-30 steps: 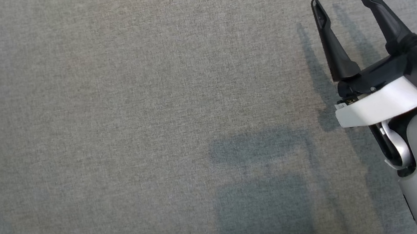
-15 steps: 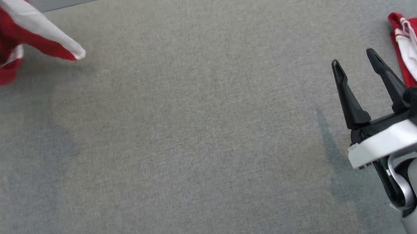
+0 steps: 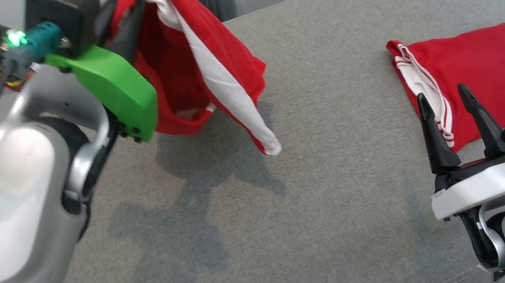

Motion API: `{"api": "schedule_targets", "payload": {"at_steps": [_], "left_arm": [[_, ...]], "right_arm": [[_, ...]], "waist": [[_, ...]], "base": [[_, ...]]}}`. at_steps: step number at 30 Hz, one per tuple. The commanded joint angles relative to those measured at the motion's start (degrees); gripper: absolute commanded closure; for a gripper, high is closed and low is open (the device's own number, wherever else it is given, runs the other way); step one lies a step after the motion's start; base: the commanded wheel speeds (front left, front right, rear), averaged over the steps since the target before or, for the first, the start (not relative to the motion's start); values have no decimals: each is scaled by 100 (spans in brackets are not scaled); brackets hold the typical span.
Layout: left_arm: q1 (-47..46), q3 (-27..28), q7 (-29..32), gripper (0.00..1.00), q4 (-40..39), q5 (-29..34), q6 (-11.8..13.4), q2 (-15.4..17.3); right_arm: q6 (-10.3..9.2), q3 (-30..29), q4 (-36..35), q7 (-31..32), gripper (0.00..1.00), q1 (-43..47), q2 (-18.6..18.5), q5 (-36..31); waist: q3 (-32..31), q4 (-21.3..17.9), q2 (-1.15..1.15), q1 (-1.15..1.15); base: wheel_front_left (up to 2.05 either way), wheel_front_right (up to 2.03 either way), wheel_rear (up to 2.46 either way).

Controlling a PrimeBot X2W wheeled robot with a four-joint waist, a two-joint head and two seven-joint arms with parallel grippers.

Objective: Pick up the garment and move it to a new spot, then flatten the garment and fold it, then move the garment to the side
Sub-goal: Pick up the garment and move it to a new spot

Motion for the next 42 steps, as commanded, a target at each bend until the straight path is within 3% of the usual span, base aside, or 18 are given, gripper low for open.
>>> {"api": "schedule_targets", "payload": {"at_steps": [1, 6, 15, 22, 24, 25, 26, 38, 42], "left_arm": [[253, -14, 95, 100, -119, -114, 137, -26], [813, 19, 83, 100, -74, -166, 435, 71], [1484, 426, -855, 100, 1385, -209, 661, 436], [1853, 647, -1648, 100, 2298, -360, 765, 285], [1925, 667, -1844, 43, 2498, -408, 755, 194], [1960, 670, -1959, 43, 2608, -417, 743, 148], [1985, 677, -2036, 0, 2687, -433, 733, 112], [2506, 718, -2998, 0, 3021, -567, 579, -176], [2785, 728, -3197, 0, 2799, -521, 689, -214]], "right_arm": [[0, 33, 40, -51, 0, 8, -2, 56], [0, 177, 173, -162, 0, -160, -4, 198], [-1, 387, 515, -314, 0, -392, -2, 313], [-1, 430, 659, -361, 0, -438, -2, 239], [-1, 463, 686, -366, 0, -442, -3, 217], [-1, 475, 700, -367, 0, -441, -5, 203], [0, 497, 709, -358, 0, -439, -5, 196], [-1, 557, 797, -236, 0, -191, -6, 119], [0, 535, 755, -195, 0, -137, -5, 99]], "waist": [[60, -257, 0, 0], [315, -449, 0, 0], [655, -662, 0, 0], [649, -567, 0, 0], [610, -516, 0, 0], [580, -485, 0, 0], [558, -466, 0, 0], [112, -79, 0, 0], [-11, 35, 0, 0]], "base": [[0, 0, 0], [0, 0, 0], [0, 0, 0], [0, 0, 0], [0, 0, 0], [0, 0, 0], [0, 0, 0], [0, 0, 0], [0, 0, 0]]}}
